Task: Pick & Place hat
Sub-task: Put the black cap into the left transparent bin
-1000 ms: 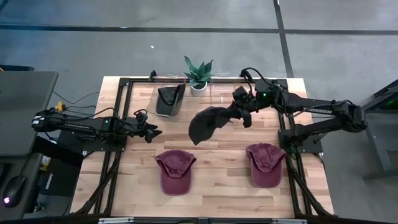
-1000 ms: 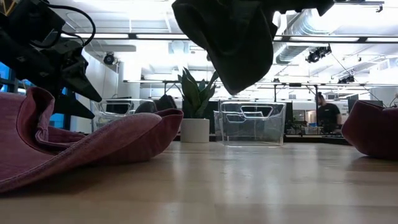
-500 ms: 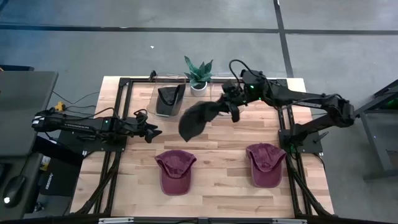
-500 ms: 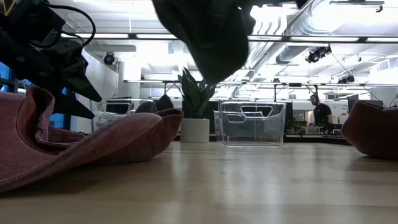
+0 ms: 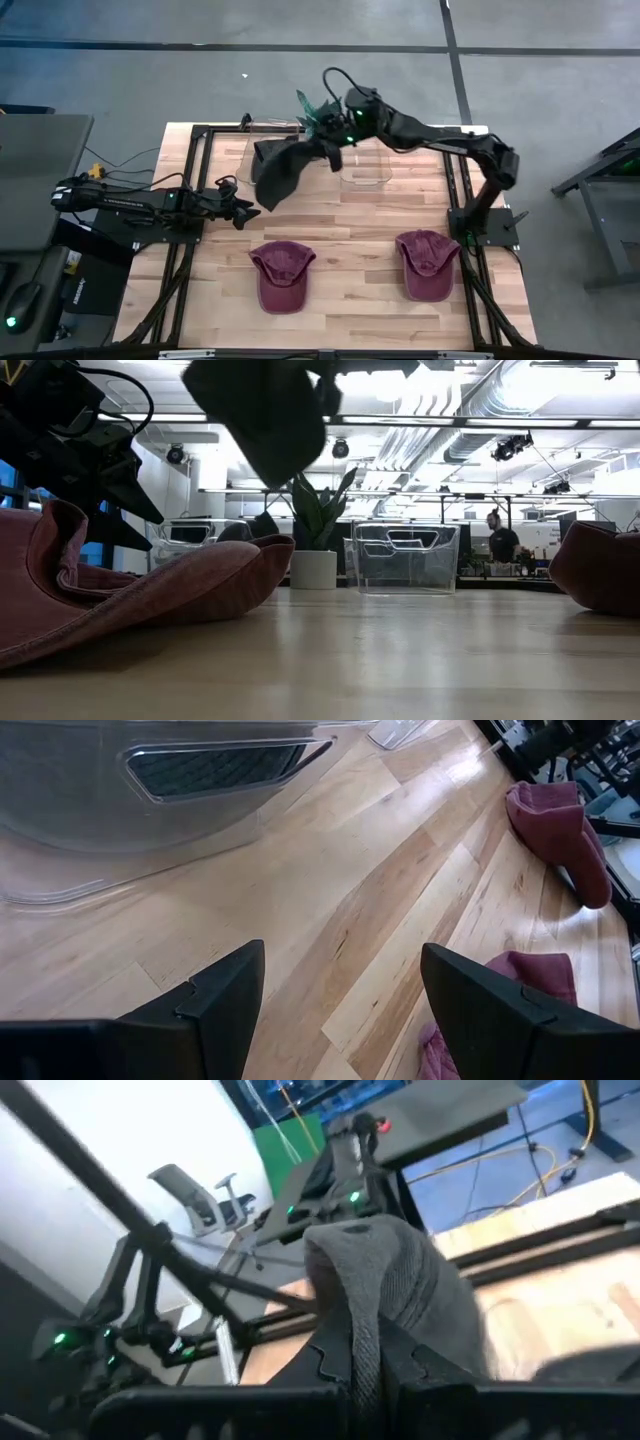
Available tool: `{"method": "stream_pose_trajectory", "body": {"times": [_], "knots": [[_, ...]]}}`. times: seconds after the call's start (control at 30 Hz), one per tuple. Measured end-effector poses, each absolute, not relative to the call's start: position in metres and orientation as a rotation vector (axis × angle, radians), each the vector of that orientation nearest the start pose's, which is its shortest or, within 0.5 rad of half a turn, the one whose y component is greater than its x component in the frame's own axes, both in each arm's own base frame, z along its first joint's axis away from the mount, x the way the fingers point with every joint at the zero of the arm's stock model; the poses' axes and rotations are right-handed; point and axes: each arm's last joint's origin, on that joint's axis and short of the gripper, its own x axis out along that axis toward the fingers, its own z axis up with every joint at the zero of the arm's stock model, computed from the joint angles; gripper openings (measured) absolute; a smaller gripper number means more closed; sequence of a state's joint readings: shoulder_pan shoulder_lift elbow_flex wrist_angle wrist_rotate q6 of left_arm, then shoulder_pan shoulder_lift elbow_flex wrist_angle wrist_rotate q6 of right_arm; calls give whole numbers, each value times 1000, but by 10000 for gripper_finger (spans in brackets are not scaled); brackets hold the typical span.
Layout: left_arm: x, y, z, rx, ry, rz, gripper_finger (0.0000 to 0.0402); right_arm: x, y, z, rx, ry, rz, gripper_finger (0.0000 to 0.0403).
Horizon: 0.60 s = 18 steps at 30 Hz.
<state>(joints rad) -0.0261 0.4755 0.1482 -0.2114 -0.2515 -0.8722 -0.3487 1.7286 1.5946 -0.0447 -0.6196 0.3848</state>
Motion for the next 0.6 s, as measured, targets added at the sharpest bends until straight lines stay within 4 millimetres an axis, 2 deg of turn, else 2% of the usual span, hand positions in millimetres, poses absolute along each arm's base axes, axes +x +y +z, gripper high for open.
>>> {"method": "stream_pose_trajectory", "body": {"times": [0.3, 0.47, 0.6], "knots": [[119, 4, 153, -773, 402, 435, 261, 432, -155, 379, 565, 44, -6, 0], [119, 4, 153, -773, 402, 436, 261, 443, -164, 372, 644, -51, -175, 0], [119, 4, 153, -773, 402, 436, 261, 450, -169, 366, 715, -143, -229, 0]]}}
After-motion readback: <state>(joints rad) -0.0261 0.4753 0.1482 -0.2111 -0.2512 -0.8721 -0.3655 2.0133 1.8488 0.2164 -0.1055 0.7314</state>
